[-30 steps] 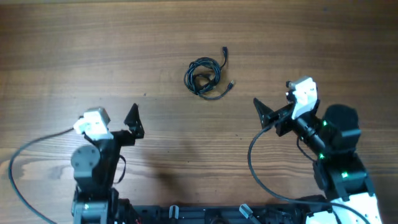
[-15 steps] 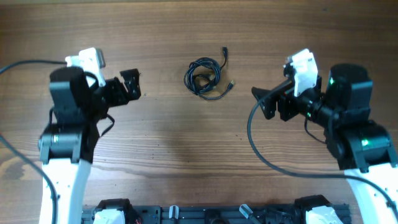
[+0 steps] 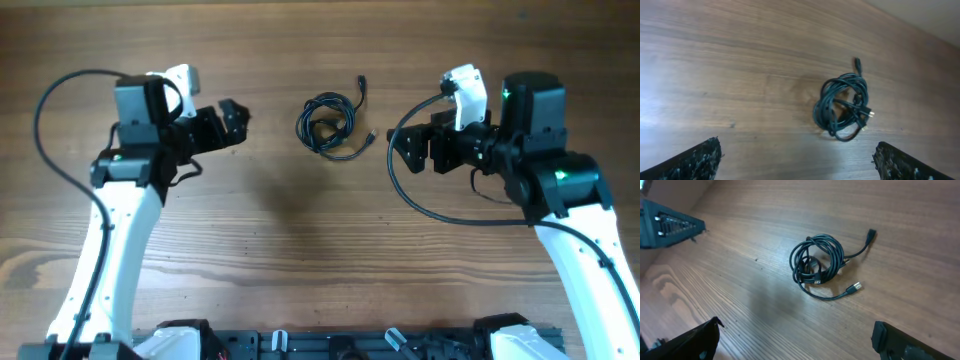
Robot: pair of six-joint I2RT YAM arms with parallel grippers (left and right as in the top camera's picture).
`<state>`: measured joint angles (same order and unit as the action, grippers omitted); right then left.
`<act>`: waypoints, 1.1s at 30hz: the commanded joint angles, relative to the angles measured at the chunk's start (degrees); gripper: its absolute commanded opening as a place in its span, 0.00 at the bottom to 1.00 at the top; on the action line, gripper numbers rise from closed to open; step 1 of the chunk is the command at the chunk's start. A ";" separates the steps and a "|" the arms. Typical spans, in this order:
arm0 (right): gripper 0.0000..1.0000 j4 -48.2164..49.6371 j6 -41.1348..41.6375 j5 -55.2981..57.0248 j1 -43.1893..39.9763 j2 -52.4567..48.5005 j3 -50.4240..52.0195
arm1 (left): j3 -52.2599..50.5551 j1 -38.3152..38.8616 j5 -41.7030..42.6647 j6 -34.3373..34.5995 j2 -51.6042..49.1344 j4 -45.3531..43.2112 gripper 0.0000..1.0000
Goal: Untangle cables
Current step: 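Move both grippers forward toward the black cable bundle, then grasp the black cable bundle with the left gripper and lift it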
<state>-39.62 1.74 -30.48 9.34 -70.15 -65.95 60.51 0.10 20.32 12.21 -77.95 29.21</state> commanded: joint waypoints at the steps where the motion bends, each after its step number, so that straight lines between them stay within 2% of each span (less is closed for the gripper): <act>1: 1.00 0.52 1.46 -1.79 0.24 -0.92 -1.11 | 0.74 3.87 1.20 -1.55 -3.08 -3.76 1.00; 3: 1.00 0.31 1.51 -1.79 0.24 -0.92 -1.11 | 0.74 5.68 -1.36 -1.53 -5.86 -6.88 1.00; 9: 1.00 0.37 1.53 -1.75 0.24 -0.92 -1.11 | 2.21 9.22 -1.73 -1.55 -14.51 -11.63 0.95; 14: 1.00 0.76 2.97 -1.55 0.24 -0.96 -1.11 | 2.19 14.01 -2.95 -1.44 -20.68 -17.75 0.86; 16: 1.00 1.01 2.99 -1.55 0.24 -1.03 -1.11 | 2.19 15.37 -6.01 -0.59 -22.84 -20.31 0.83; 21: 1.00 1.44 3.43 -1.55 0.24 -2.14 -1.11 | 2.19 16.63 -12.83 5.16 -27.69 -27.56 0.83; 27: 1.00 1.40 4.48 -1.11 0.24 -4.55 -1.11 | 2.19 17.46 -14.21 6.27 -32.63 -35.80 0.77; 33: 1.00 1.55 4.46 -1.11 0.24 -6.32 -1.11 | 2.19 20.11 -14.19 6.21 -34.58 -35.04 0.76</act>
<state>-38.50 5.39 -31.07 9.34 -75.35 -65.95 61.78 18.46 6.85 17.96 -110.83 -6.22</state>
